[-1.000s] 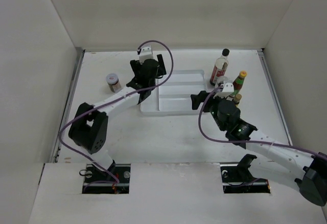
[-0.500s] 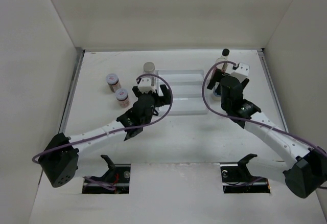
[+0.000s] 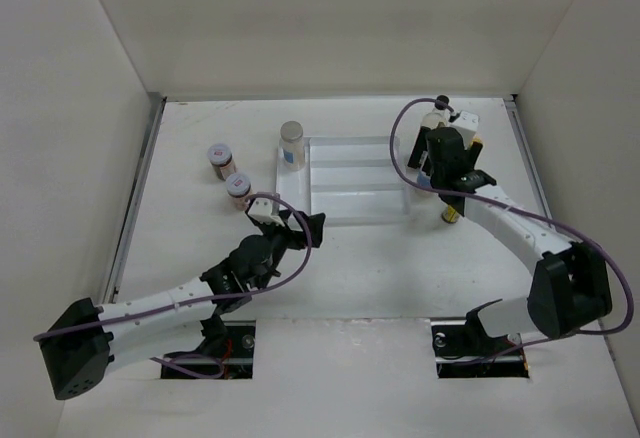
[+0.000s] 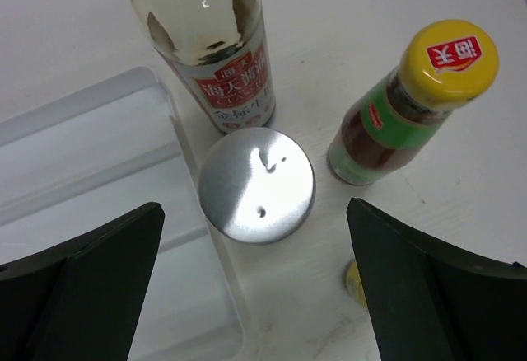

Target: Organize the condiment bottles

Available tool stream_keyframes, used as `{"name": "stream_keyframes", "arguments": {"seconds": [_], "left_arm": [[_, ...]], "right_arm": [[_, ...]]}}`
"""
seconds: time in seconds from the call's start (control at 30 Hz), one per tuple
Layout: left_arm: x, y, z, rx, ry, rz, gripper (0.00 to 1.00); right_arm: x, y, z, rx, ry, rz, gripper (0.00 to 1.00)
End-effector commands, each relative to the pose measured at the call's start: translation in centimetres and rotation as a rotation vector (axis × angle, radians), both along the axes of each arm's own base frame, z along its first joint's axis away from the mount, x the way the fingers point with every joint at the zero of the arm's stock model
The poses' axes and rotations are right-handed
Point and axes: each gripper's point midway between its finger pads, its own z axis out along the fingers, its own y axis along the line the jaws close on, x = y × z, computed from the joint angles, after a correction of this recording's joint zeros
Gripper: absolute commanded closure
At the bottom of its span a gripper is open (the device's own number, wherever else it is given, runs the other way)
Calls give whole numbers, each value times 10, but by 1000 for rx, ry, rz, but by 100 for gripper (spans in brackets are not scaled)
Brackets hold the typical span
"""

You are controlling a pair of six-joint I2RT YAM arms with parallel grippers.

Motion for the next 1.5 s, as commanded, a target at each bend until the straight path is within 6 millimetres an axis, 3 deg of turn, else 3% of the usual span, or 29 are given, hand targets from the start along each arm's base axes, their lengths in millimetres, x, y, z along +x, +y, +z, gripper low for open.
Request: {"name": "stream_keyframes", "arguments": {"seconds": [0.0, 0.27, 0.33, 0.4, 0.5, 0.63, 0.73, 0.83, 1.03, 1.2, 1.33, 1.47], "left_arm": [[5, 2, 17, -76, -45, 12, 6], [12, 11, 15, -64, -44, 44, 6], [13, 15, 18, -71, -49, 55, 6], [13, 19, 22, -77, -56, 64, 6], [13, 25, 27, -85, -62, 82, 6], [15, 33, 35, -95, -71, 102, 6], [15, 39, 40, -113, -81, 116, 6], [18, 52, 45, -149, -88, 160, 7], [26, 98, 36, -208, -35, 343, 8], [31, 147, 14, -231, 28, 533, 9], [37, 164, -5, -228, 78, 575, 9], [42, 171, -16, -231, 111, 576, 9]], "right_arm": [[20, 2, 22, 29, -47, 11, 0], [35, 4, -8, 31, 35, 29, 6], [35, 4, -13, 28, 42, 28, 14], [36, 3, -9, 28, 25, 16, 30], [35, -5, 20, 22, -68, -27, 48], [19, -2, 76, -10, -201, -41, 50], [3, 13, 111, -13, -273, -9, 50], [-7, 53, 129, 36, -318, 100, 50], [-8, 191, 143, 163, -373, 428, 51], [-10, 301, 134, 222, -352, 636, 50], [2, 349, 113, 181, -319, 687, 50], [19, 368, 91, 144, -299, 691, 50]]}}
